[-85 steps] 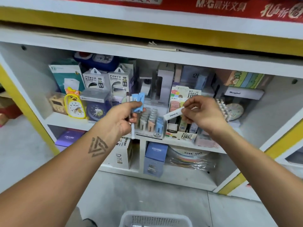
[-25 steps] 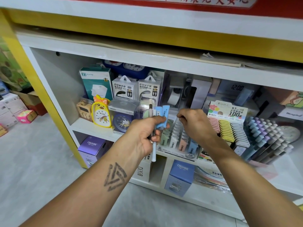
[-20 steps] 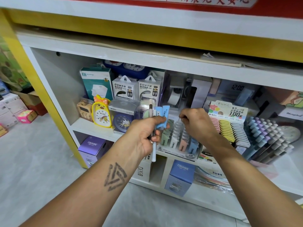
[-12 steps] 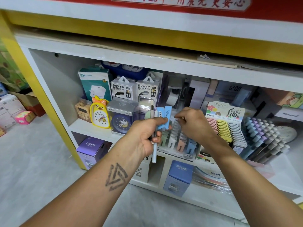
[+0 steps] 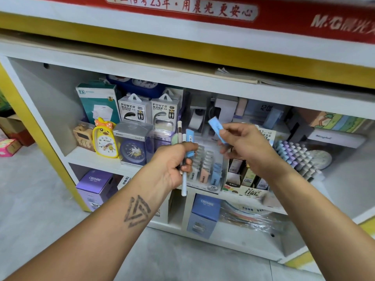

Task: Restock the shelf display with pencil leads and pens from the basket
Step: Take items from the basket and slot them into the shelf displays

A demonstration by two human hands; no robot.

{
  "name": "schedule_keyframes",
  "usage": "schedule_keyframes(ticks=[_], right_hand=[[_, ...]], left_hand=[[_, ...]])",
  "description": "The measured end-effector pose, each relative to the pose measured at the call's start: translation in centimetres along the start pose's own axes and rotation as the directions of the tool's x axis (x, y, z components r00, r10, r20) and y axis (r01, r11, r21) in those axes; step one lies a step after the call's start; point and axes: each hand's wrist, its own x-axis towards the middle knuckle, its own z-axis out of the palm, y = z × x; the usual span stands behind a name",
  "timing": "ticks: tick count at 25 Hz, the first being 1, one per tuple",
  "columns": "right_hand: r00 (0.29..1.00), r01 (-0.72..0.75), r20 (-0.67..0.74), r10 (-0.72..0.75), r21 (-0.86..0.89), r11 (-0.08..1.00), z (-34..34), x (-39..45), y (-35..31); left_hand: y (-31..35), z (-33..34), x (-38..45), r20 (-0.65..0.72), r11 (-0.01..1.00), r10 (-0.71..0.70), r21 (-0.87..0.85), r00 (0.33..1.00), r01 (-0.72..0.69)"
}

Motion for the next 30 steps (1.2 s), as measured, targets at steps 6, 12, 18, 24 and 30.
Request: schedule_keyframes(ticks=[6,12,18,24,30], right_hand=[[0.982,0.119,-0.068,-0.175,-0.498,0.859,-2.7,-0.4,0.7],[0.956,0.249,0.066,-0.285,-0.695,0.675,-2.4,-0.3,1.4],[0.927,0.344,0.199,-0.319,-0.79,0.507,-0.6,-0.3,2.1],[0.905,0.403,0.306,-0.294,-0.839,0.365,0.6,-0.8,2.5],[0.91,0.401,0.32,-0.265,-0.845,0.354,1.0,-1.1,2.4]], left_hand=[[-0.1,0.3,-0.5,0.02,1.0,-0.011,-0.001,1.0,0.011],[-0.1,0.3,-0.7,0.042,1.0,-0.008,0.019,0.999,0.007],[0.1,-0.1,-0.8,0.062,1.0,-0.015,0.005,0.998,0.015],[0.0,-0.6,-0.6,0.041,0.998,-0.021,0.062,0.999,0.018],[-0.3,-0.5,-0.5,0.036,0.996,-0.008,0.094,0.999,0.005]])
